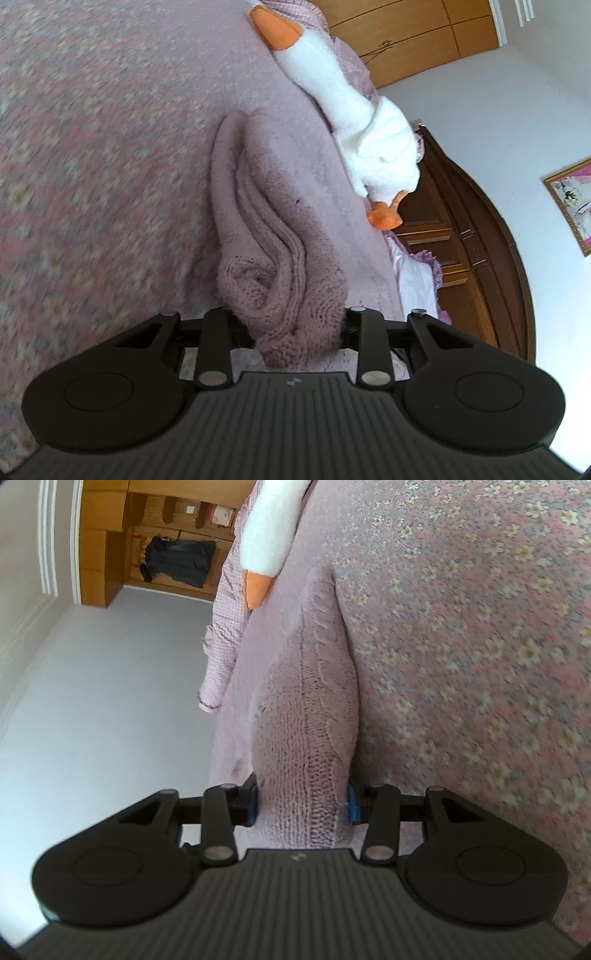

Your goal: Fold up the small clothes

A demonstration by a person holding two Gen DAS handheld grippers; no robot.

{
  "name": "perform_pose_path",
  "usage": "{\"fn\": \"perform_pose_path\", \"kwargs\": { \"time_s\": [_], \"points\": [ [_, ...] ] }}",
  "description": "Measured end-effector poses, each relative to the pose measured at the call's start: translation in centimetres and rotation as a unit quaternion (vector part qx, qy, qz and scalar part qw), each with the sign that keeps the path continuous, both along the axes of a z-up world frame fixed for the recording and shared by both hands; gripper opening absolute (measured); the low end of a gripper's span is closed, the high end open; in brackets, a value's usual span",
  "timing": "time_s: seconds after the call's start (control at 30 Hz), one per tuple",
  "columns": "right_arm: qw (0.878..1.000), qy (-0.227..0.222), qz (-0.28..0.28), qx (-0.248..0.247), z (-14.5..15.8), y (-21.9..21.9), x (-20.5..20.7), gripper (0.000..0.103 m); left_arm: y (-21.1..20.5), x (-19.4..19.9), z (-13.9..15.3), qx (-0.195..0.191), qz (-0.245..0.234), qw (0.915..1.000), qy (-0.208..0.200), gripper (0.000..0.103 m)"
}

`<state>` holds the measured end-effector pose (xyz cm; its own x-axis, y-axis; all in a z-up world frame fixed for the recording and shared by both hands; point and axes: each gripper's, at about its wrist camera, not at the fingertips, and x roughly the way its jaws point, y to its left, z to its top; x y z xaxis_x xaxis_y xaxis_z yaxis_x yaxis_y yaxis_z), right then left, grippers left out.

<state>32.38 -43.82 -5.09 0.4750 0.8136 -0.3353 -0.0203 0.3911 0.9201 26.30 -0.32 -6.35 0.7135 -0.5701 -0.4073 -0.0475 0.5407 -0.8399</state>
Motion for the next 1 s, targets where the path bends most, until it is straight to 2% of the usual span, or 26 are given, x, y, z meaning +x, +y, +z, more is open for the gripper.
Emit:
{"fn": "perform_pose_path", "kwargs": {
  "time_s": [0.1,0.17,0.2,0.3,0.37,0.53,0.63,0.67,0.7,0.73,0.77,0.9,1.0],
  "points": [
    [1.0,-0.008,-0.005,-0.018,-0.1,-0.2,-1.0,0.053,0.7,-1.1,-0.8,-0.003,0.001,1.0,-0.001,0.047],
    [1.0,-0.011,-0.008,-0.027,0.3,-0.7,-1.6,0.057,1.5,-2.1,-0.4,-0.002,0.008,1.0,0.003,0.053],
    [0.999,-0.016,-0.005,-0.033,0.5,-1.0,-1.8,0.058,1.9,-2.7,0.1,0.004,0.014,0.9999,0.002,0.06],
    [0.999,-0.023,-0.006,-0.041,0.7,-1.7,-2.0,0.059,3.1,-4.0,2.2,0.049,0.053,0.9972,-0.018,0.077],
    [0.999,-0.019,-0.008,-0.035,0.5,-2.2,-2.1,0.059,3.4,-3.7,3.7,0.083,0.079,0.9926,-0.039,0.084],
    [0.999,-0.021,-0.001,-0.048,1.1,-1.5,-1.7,0.058,2.4,2.1,4.7,0.117,0.068,0.9896,-0.047,0.087],
    [0.998,-0.022,0.003,-0.052,1.0,-1.0,-1.3,0.058,1.5,6.3,4.8,0.147,0.084,0.9841,-0.054,0.086],
    [0.998,-0.021,0.005,-0.051,0.9,-0.9,-1.2,0.058,1.1,7.6,4.9,0.156,0.084,0.9824,-0.058,0.085],
    [0.998,-0.021,0.008,-0.052,0.9,-0.8,-1.1,0.058,0.9,8.5,5.0,0.166,0.084,0.9807,-0.06,0.068],
    [0.998,-0.022,0.01,-0.052,0.9,-0.7,-1.0,0.058,0.5,9.4,5.0,0.176,0.083,0.9792,-0.056,0.029],
    [0.998,-0.022,0.013,-0.053,0.9,-0.7,-0.9,0.058,0.2,10.0,5.1,0.192,0.077,0.9773,-0.046,0.016],
    [0.998,-0.021,0.02,-0.051,0.9,-0.6,-0.5,0.058,-0.5,11.6,5.8,0.219,0.058,0.972,-0.064,0.011],
    [0.998,-0.024,0.021,-0.054,0.9,-0.5,-0.5,0.058,-0.3,12.8,6.3,0.218,0.057,0.9714,-0.074,0.009]
  ]
}}
